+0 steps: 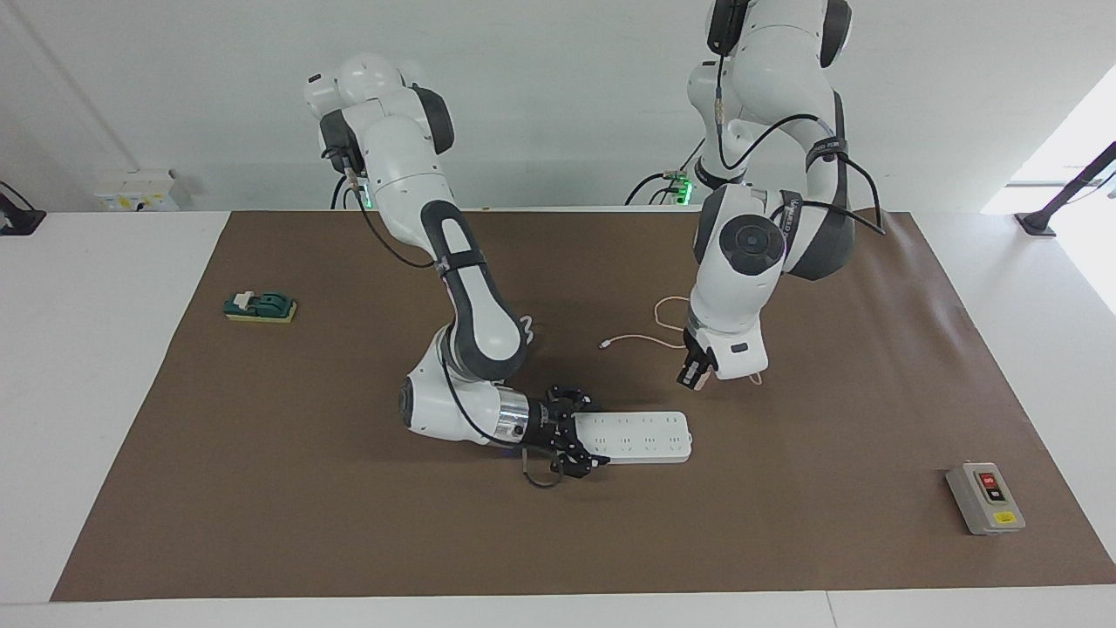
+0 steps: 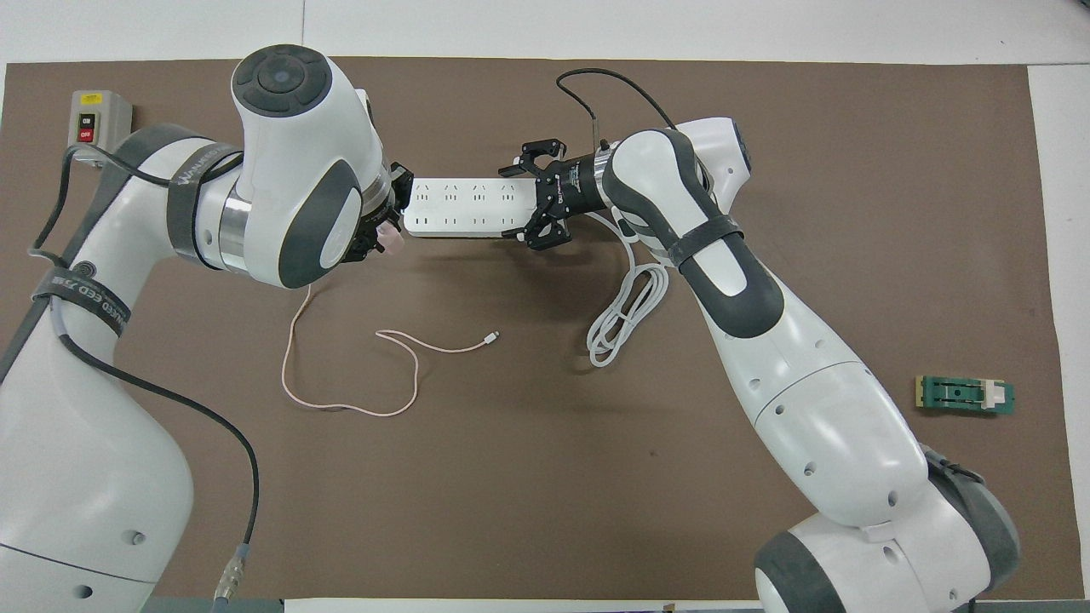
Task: Unplug charger and place it aside
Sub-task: 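Unplug the charger with the left gripper while the right gripper holds the strip, then lower the charger onto the table with the left gripper while the right gripper releases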
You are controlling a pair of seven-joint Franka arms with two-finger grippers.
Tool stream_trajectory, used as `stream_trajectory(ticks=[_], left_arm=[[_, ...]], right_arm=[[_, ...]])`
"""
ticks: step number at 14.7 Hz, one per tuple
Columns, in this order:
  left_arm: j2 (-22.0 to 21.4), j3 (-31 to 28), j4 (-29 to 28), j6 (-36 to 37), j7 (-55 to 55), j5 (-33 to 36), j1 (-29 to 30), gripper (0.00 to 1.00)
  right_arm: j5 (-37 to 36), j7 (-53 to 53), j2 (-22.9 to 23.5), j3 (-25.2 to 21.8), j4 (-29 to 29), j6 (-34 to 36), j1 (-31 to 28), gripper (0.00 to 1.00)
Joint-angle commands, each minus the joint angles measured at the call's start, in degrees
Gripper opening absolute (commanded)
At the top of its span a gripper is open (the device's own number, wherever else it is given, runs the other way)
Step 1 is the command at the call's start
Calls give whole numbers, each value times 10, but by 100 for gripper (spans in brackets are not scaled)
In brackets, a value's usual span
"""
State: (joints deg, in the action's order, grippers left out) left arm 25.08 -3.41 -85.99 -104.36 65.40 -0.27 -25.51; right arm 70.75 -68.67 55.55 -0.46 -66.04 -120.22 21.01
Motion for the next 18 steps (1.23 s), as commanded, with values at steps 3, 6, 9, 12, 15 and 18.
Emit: stream_trajectory(ticks=[3,6,9,12,15,18], left_arm=[[-142,2,-150,12,-254,8,50,0],[-194,2,-210,8,-374,8,78,0],[-224,2,-250,0,-474,8,108,0],[-253,1,-311,-39,-576,9,133,0],[-278,1,-368,-99,-612,9,153,0],[-292,2,-400,-130,-658,9,186,0]], right_arm=[[-22,-46,-41,-2,-19,0,-3,100],[-66,-51,-98,-5,-72,-1,-6,100],[-112,-51,-175,-25,-138,12,-8,100],[-230,-40,-237,-84,-156,108,-8,100],[-369,22,-279,-91,-159,161,-7,100],[-460,127,-321,-100,-159,226,-28,100]])
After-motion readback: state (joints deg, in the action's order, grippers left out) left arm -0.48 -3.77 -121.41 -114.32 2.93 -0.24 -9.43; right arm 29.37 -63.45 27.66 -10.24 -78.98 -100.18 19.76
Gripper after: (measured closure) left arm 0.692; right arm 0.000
